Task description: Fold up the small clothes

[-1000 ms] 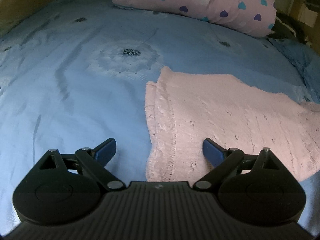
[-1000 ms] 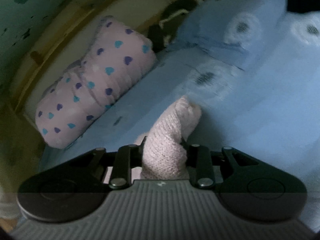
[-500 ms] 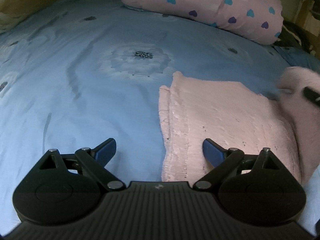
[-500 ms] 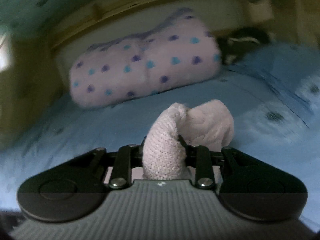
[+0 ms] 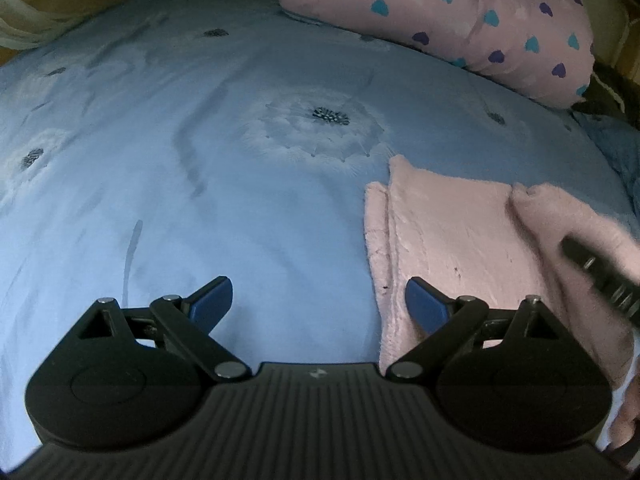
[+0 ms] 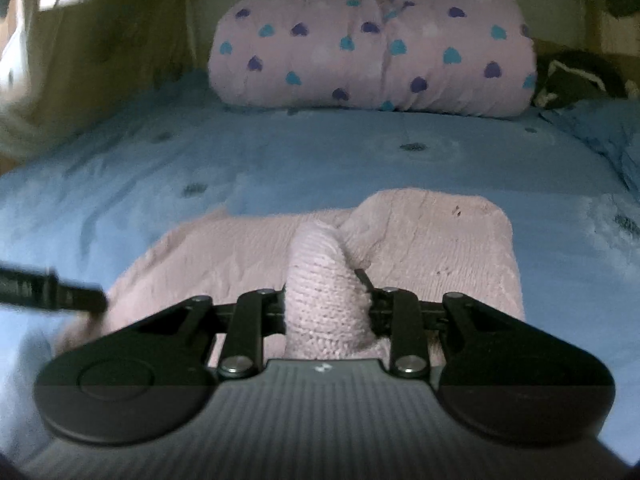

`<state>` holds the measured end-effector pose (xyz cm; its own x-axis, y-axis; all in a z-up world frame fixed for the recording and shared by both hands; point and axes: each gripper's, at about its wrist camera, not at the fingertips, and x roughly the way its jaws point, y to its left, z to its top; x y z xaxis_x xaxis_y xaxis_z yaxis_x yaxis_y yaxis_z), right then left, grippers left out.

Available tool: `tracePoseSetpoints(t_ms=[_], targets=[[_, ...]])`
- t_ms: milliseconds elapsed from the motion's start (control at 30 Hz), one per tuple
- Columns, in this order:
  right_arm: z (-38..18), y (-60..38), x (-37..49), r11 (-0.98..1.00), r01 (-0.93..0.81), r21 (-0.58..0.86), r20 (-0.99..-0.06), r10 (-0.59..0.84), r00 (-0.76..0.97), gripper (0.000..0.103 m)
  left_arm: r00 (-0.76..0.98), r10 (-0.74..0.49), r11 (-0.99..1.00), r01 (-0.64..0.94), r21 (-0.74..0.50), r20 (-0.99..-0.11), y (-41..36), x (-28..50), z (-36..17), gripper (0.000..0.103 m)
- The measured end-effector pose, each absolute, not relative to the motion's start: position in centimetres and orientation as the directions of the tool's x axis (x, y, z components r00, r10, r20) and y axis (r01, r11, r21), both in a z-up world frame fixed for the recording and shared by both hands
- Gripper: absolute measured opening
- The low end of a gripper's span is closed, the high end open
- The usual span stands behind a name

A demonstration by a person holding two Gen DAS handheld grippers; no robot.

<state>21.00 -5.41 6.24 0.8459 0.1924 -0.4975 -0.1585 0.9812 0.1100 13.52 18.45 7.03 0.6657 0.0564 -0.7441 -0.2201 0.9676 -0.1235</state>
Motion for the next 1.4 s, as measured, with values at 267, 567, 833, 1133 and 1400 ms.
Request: tracePoseSetpoints(t_ms=[267, 567, 833, 1133, 1400], targets=[[11.3, -2.1, 19.3, 0.963, -0.243, 0.115, -0.289, 0.266, 0.92, 0.025, 0.676, 0.107, 0.948, -0.29, -0.129, -0.729, 20.8, 12.9, 7.7, 0.096], [6.6, 4.2, 16.7, 0.894, -0.442, 0.077, -0.384, 0.435, 0.814, 0.013, 0.676, 0.125, 0.94, -0.316, -0.132, -0.726, 22.5, 12.3, 7.9, 0.096], [8.4, -1.0, 15.7, 0.895, -0.396, 0.204, -0.376, 0.445, 0.813, 0.034, 0.727, 0.045, 0.953, -0.237, -0.189, -0.685, 19.7, 12.1, 9.1, 0.096], [8.4, -8.7, 14.9, 0.944, -0.256, 0.206, -0.403, 0.32, 0.857, 0.045, 0.76, -0.134, 0.971, -0.029, -0.239, -0.636, 12.5, 13.1, 9.5, 0.096], [6.7, -13.5, 13.9, 0.967, -0.198, 0.162, -0.462, 0.252, 0.85, 0.046, 0.738, -0.18, 0.977, 0.058, -0.204, -0.65, 7.4, 15.5, 7.3, 0.096]])
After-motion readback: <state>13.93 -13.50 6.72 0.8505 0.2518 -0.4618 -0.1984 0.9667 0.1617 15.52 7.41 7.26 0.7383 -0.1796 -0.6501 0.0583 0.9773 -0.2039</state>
